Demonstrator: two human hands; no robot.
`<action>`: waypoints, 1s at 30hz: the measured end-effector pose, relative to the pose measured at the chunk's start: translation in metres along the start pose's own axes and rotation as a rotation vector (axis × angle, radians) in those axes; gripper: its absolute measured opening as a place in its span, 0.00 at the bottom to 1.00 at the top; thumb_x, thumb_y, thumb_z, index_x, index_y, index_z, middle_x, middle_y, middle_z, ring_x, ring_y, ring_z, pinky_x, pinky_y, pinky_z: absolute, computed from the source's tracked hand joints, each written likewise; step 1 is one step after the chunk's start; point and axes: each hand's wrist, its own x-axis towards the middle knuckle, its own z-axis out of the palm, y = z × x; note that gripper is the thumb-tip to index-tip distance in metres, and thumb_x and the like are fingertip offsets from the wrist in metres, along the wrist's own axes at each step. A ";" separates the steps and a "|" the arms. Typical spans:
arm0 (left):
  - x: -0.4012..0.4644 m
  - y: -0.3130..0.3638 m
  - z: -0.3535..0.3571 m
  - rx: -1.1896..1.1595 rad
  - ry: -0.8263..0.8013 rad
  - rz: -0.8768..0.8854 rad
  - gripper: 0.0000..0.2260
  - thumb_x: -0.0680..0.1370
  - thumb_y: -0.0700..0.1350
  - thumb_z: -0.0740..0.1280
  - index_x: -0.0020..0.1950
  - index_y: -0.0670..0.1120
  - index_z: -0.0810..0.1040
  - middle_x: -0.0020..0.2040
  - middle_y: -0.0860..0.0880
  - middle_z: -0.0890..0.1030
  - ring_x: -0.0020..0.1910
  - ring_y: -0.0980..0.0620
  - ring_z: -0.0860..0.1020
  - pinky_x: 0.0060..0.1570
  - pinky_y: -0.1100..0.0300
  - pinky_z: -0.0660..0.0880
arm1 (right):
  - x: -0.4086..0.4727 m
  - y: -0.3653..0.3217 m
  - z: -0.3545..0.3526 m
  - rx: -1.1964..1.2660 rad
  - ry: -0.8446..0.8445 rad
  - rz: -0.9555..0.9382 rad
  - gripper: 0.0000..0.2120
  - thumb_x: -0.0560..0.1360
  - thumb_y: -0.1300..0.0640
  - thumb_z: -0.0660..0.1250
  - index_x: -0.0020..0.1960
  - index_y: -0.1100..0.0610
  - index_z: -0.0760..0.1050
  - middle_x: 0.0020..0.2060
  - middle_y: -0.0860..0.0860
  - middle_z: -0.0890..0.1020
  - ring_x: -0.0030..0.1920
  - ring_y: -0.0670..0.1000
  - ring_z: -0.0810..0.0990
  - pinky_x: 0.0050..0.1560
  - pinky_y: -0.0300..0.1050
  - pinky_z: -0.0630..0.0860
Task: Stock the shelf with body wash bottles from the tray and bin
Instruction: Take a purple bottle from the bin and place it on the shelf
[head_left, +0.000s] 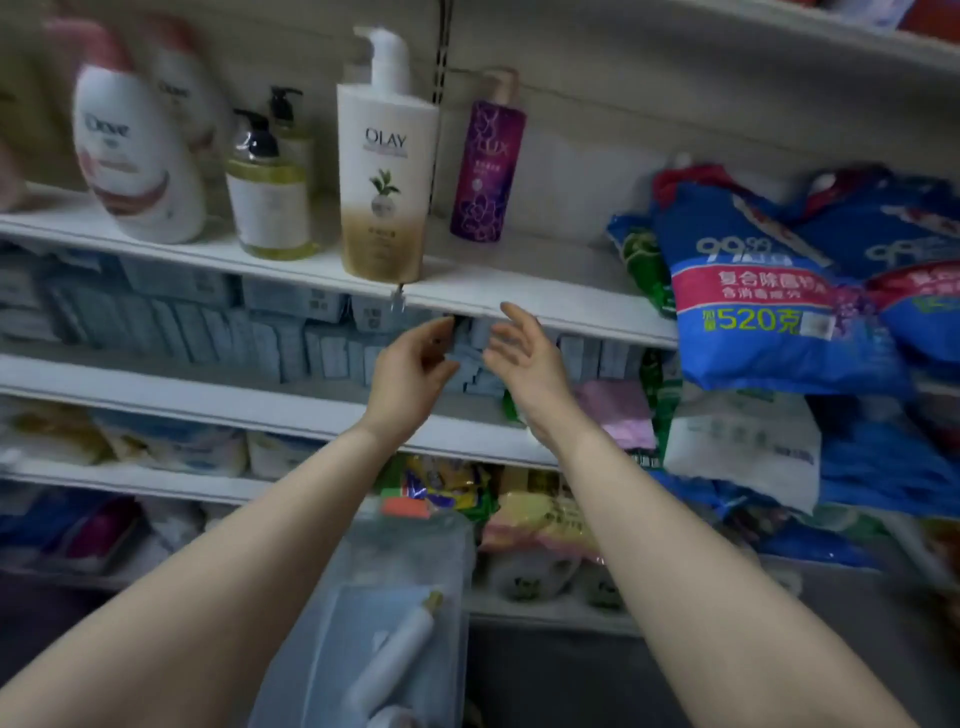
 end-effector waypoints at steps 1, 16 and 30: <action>-0.012 -0.009 -0.002 -0.004 -0.019 -0.027 0.20 0.76 0.38 0.70 0.68 0.45 0.75 0.60 0.50 0.80 0.58 0.56 0.78 0.59 0.62 0.74 | -0.011 0.011 0.005 -0.002 -0.012 0.029 0.29 0.78 0.70 0.65 0.76 0.55 0.63 0.67 0.56 0.73 0.62 0.50 0.75 0.55 0.36 0.74; -0.225 -0.192 -0.011 0.110 -0.370 -0.652 0.20 0.74 0.30 0.68 0.65 0.40 0.76 0.58 0.43 0.80 0.55 0.48 0.79 0.54 0.66 0.73 | -0.175 0.225 0.079 -0.182 -0.472 0.693 0.33 0.73 0.67 0.73 0.74 0.53 0.65 0.64 0.56 0.73 0.70 0.56 0.71 0.68 0.50 0.72; -0.323 -0.266 0.016 0.091 -0.612 -0.831 0.35 0.58 0.60 0.72 0.64 0.52 0.74 0.57 0.55 0.76 0.57 0.54 0.76 0.57 0.61 0.72 | -0.239 0.346 0.094 -0.564 -0.859 0.780 0.43 0.52 0.34 0.71 0.66 0.36 0.64 0.65 0.41 0.76 0.65 0.49 0.76 0.66 0.59 0.71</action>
